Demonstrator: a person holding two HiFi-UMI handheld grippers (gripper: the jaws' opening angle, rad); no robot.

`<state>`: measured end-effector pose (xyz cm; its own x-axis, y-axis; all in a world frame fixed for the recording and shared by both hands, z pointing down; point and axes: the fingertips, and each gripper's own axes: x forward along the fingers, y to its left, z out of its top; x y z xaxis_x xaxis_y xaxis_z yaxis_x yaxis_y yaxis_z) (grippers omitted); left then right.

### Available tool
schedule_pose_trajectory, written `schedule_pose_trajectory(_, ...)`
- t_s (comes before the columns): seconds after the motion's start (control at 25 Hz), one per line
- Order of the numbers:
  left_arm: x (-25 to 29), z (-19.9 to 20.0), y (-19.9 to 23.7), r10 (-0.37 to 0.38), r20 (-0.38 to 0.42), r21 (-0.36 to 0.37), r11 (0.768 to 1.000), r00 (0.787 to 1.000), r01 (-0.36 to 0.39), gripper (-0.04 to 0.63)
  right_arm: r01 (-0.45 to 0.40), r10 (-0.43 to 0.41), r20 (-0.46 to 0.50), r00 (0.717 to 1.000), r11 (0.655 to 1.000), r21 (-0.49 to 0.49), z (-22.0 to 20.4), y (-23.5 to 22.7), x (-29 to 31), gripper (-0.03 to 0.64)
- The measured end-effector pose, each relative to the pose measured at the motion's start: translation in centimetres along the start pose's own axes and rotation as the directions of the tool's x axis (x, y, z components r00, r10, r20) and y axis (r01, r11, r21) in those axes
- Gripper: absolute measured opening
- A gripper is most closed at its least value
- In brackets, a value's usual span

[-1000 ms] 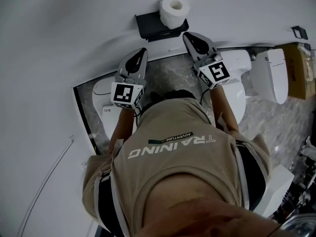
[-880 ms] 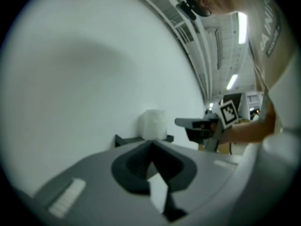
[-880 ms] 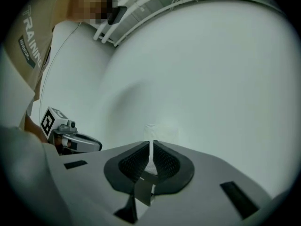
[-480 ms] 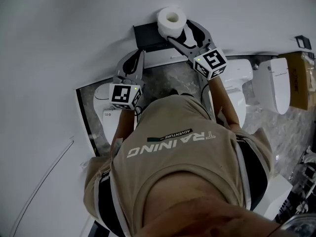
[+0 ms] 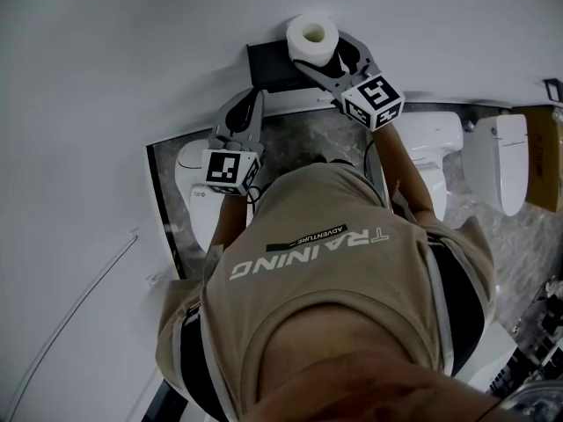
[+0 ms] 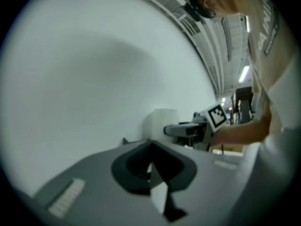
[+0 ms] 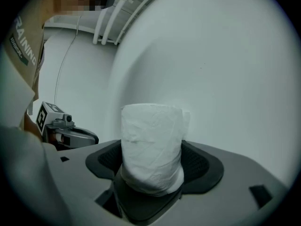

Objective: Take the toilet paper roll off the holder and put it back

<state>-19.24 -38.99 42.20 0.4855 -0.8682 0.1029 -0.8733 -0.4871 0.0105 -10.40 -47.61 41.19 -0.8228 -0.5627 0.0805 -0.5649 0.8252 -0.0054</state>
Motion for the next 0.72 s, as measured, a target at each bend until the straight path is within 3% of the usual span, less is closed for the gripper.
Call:
schedule_pose_trajectory(0.28, -0.5, 0.1, -0.2, -0.020, 0.007, -0.016, 1.000, 1.000, 0.020, 0.000, 0.023, -0.023, -0.013, 1.000, 1.000, 0.011, 0.8, 0.2, -0.4, 0.334)
schedule_pose_trajectory(0.72, -3.0, -1.1, -2.2, -0.153, 0.009, -0.034, 0.988, 0.988, 0.153, 0.000, 0.137, -0.135, 0.070, 0.988, 0.990, -0.017, 3.1, 3.7, -4.7, 0.334)
